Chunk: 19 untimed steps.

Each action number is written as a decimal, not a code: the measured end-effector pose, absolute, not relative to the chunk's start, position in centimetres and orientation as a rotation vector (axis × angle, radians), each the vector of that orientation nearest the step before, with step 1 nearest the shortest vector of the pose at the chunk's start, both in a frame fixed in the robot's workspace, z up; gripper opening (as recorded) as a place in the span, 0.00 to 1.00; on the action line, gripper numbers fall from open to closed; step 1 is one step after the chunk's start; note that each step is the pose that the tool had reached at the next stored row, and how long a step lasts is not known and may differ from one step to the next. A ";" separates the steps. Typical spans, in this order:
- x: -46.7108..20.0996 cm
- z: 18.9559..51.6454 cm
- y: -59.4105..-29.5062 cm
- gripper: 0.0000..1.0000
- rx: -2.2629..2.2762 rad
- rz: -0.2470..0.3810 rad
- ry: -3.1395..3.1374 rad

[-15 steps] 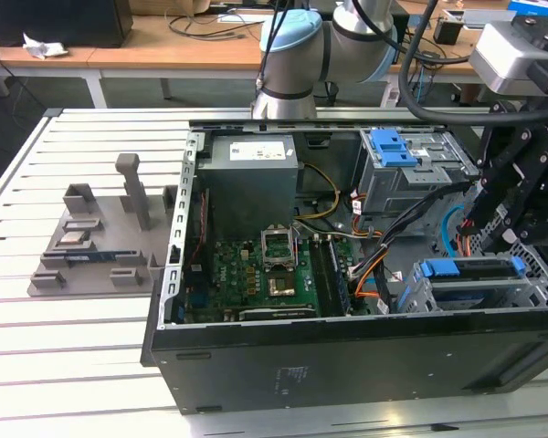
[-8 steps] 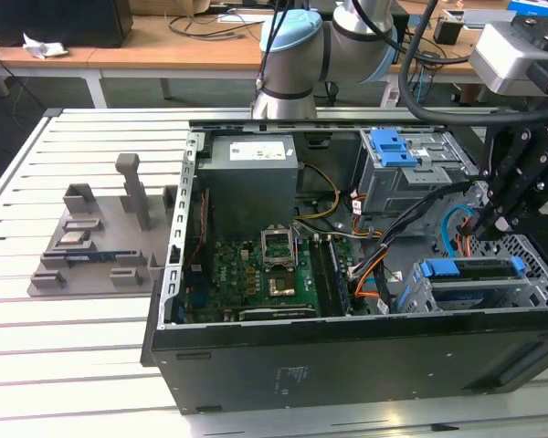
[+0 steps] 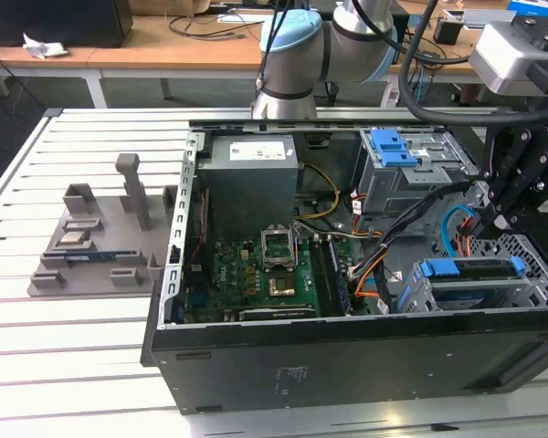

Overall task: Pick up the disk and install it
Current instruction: 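Insert the disk into the insertion slot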

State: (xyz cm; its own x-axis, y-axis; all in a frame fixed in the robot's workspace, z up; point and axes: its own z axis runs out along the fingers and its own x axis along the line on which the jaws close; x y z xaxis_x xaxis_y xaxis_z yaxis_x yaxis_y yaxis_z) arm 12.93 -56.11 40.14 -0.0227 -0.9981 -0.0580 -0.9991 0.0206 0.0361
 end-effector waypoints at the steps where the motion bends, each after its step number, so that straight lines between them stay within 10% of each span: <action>1: 12.9 40.1 -56.1 0.11 -2.185 0.104 2.232; 19: 17.0 38.8 -54.1 0.11 -2.190 0.099 2.238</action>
